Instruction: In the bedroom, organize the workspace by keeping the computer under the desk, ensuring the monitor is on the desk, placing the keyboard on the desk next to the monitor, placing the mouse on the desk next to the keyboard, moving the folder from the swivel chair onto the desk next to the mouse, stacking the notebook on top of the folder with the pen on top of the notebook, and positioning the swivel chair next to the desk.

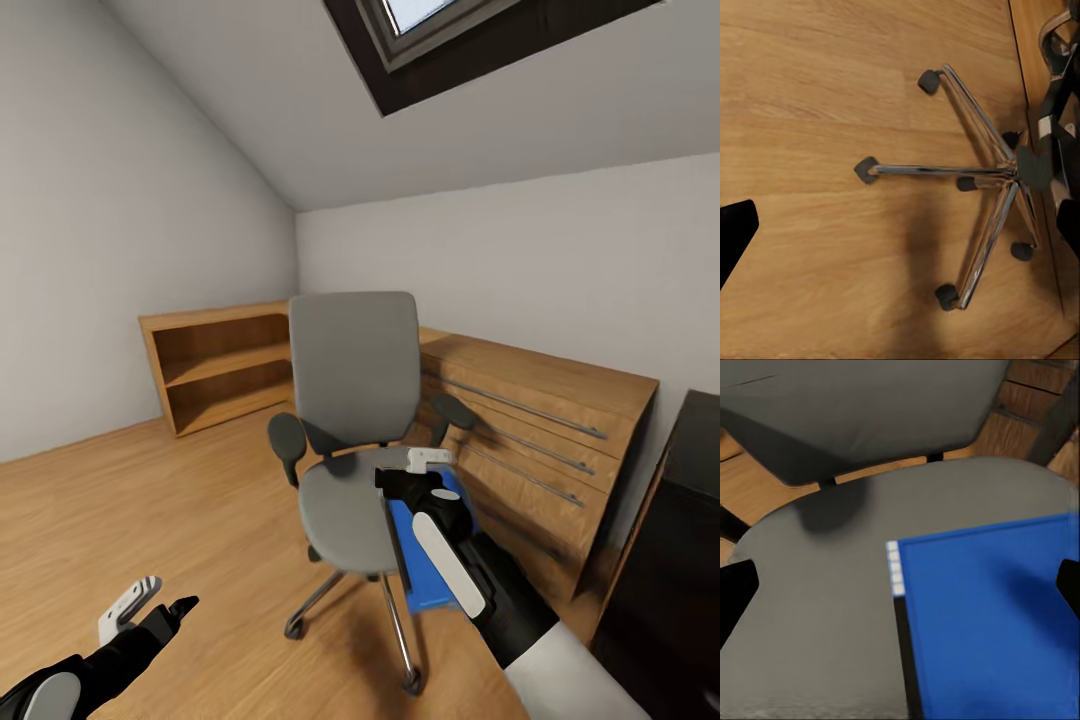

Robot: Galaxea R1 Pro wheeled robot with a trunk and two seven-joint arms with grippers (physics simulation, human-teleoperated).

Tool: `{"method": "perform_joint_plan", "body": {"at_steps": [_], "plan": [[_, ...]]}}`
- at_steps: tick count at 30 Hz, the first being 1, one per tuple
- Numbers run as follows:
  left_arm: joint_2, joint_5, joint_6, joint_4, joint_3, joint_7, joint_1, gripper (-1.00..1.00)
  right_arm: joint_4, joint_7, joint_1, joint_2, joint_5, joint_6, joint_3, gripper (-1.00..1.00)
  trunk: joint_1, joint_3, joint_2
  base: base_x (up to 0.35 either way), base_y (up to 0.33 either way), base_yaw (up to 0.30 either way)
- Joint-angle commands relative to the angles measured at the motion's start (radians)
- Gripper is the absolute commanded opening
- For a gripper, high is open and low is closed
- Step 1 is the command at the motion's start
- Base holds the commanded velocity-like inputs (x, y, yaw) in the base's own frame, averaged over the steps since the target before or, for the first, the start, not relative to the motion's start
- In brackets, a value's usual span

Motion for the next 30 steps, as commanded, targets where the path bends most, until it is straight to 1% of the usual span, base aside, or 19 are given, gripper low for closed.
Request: {"method": "perform_joint_plan", "body": {"at_steps": [1,10,25,30], "plan": [[0.0,0.011,0.004,-0.001,0.001,0.008,0.0,1.0,-0.001,-0.01,-0.001,0.0,-0.01,0.001,0.002,1.0,-0.001,0.0,-0.001,-0.326,0.088,-0.274],[0.0,0.011,0.004,-0.001,0.0,0.009,0.0,1.0,0.001,-0.01,-0.001,0.001,-0.01,0.001,0.003,1.0,-0.001,0.004,-0.001,-0.328,0.07,-0.278],[0.001,0.012,0.004,-0.001,0.0,0.009,0.0,1.0,0.004,-0.008,-0.001,0.001,-0.011,0.001,0.005,1.0,-0.001,0.01,-0.001,-0.335,0.003,-0.285],[0.001,0.011,0.004,-0.001,0.0,0.009,0.0,1.0,0.004,-0.008,-0.001,0.001,-0.011,0.001,0.005,1.0,-0.001,0.011,-0.001,-0.2,0.0,-0.29]]}}
